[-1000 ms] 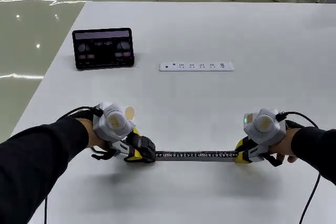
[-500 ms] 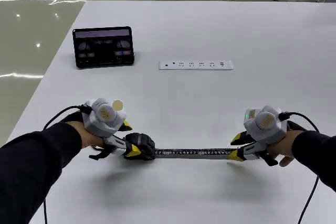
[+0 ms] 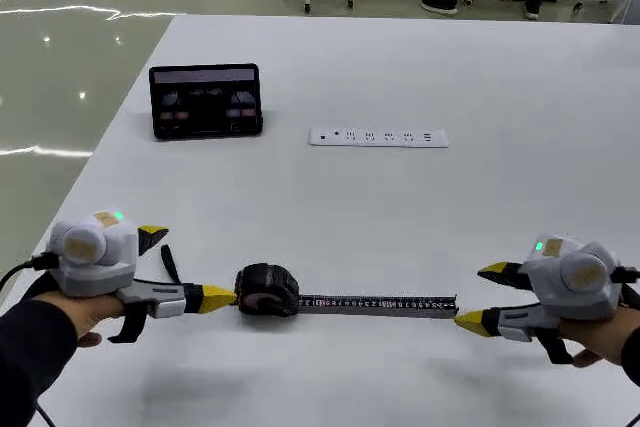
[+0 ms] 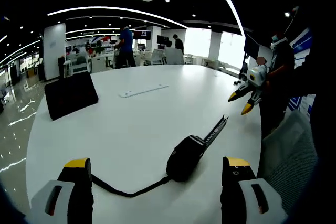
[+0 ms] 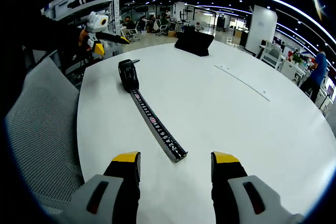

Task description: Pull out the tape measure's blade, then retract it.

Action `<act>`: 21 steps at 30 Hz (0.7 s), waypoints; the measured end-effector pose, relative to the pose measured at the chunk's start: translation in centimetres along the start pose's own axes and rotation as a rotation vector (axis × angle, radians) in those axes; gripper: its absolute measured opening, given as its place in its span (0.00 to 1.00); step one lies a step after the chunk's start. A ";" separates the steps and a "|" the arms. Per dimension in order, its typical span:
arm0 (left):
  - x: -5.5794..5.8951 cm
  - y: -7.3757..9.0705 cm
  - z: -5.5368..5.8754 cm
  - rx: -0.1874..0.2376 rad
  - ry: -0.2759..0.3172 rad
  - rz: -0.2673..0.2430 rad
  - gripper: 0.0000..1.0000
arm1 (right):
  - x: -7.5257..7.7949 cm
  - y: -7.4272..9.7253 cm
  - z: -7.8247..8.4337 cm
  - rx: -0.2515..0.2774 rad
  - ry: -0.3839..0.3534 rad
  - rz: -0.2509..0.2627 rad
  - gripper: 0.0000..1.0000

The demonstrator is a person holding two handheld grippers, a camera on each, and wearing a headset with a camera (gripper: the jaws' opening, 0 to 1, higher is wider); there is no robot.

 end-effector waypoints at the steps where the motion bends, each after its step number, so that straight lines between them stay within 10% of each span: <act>1: 0.0 0.5 0.2 -0.003 -0.003 -0.005 1.00 | -0.2 0.5 0.2 0.001 0.000 0.004 0.50; 21: 0.1 6.8 4.2 0.021 0.048 -0.119 1.00 | -2.6 7.7 5.1 0.008 -0.073 0.150 0.88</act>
Point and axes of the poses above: the centre of the closed fingertips' face, and the gripper's own axes: y roughly backward along the fingers, x roughly to its right, z roughly out of its underside, the point moved 8 cm from there along y, roughly backward along the fingers, and after that the axes turned 1 degree about -z, right-handed, at the moved point
